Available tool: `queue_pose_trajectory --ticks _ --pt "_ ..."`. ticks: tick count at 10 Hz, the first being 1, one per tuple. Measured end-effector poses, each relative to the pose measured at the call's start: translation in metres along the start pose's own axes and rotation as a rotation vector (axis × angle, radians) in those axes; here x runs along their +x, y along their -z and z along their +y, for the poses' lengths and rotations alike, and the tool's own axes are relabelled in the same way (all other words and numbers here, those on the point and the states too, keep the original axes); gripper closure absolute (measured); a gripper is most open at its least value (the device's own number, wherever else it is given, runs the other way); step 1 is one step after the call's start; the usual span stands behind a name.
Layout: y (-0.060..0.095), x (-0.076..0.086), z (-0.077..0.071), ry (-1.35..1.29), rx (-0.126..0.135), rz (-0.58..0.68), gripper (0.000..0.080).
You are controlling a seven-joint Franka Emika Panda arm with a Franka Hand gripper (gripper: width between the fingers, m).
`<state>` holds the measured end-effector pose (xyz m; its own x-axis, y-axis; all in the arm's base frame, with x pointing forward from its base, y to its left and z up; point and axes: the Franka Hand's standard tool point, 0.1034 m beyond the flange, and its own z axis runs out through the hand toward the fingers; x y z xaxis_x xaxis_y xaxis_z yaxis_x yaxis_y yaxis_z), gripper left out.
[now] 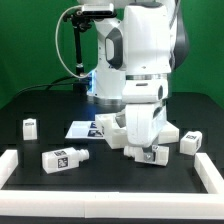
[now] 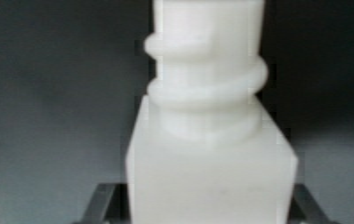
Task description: Assemble one leg
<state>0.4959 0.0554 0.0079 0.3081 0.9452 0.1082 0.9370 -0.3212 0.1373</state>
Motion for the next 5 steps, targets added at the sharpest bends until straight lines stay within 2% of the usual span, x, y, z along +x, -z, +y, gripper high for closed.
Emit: queue_pose_trajectory --ticks 1,2,3,4,5 --pt "0.009 -0.016 0.008 -0.004 0.014 -0.029 0.0535" --pt "0.032 -0.036 0.022 -0.033 -0.001 -0.046 0.0535" --pt "0.05 -0.056 0.024 -0.039 -0.014 -0.057 0.0535" --pt "0.061 -0.081 0.017 -0.063 -0.017 -0.069 0.0535" --pt "0.065 -0.098 0.005 -0.093 -0.007 -0.079 0.0535"
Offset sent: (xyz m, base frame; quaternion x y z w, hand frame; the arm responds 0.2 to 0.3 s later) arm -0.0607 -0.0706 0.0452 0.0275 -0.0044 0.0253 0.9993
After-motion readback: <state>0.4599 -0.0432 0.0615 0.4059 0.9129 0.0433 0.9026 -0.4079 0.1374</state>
